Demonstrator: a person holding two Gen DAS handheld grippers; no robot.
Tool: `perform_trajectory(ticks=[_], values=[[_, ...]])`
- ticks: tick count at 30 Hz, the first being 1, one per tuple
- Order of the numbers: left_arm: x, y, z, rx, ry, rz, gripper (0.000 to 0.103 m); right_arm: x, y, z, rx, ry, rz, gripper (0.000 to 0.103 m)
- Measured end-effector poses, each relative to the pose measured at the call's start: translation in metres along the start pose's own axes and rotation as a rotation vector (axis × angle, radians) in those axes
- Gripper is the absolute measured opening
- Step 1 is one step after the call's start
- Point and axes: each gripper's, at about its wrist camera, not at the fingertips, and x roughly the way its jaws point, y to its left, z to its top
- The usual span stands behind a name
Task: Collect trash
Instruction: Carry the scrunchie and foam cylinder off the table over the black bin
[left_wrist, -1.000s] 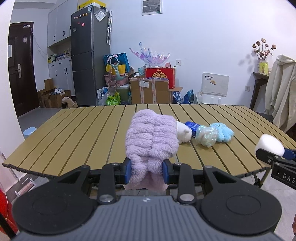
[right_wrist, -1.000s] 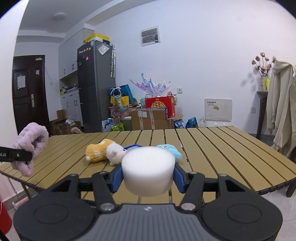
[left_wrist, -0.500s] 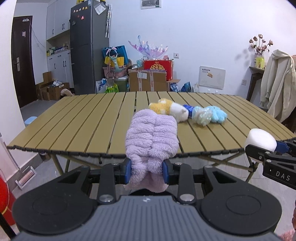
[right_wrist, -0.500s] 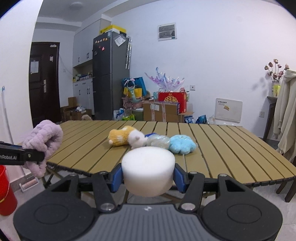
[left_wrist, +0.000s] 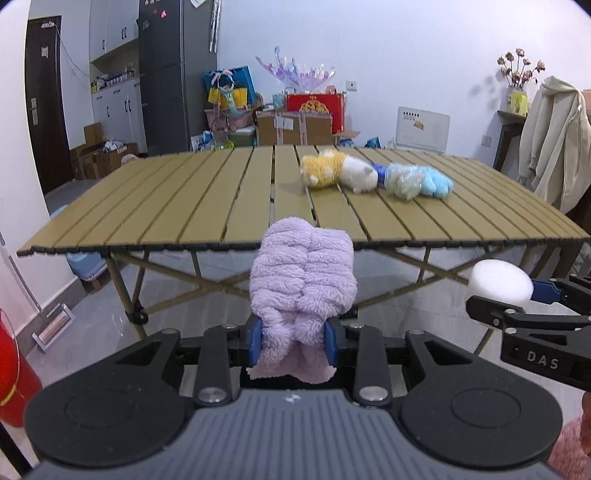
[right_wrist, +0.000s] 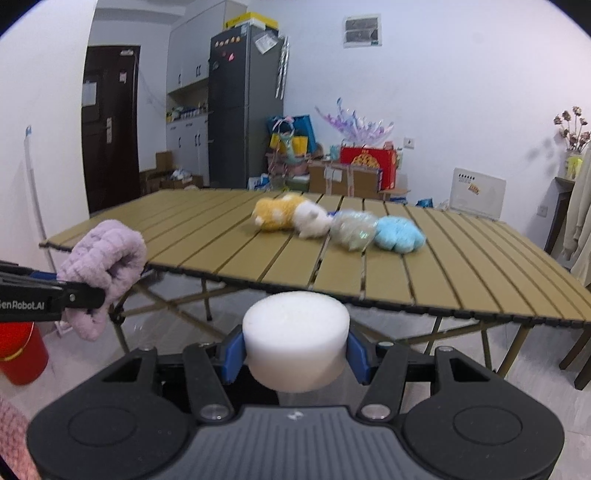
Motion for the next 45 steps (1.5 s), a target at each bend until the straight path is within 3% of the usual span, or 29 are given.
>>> perform_trajectory(ticks=[11, 27, 45], values=[[0.021, 0.005, -0.041, -0.013, 0.105, 0.009, 0.032, 0.024, 0.018, -0.040, -0.018, 0.156, 0.026, 0.055], [0.083, 0.021, -0.094, -0.032, 0.298, 0.046, 0.032, 0.081, 0.030, -0.089, -0.029, 0.380, 0.026, 0.056], [0.128, 0.039, -0.120, -0.074, 0.516, 0.109, 0.032, 0.130, 0.027, -0.122, 0.000, 0.548, 0.005, 0.055]])
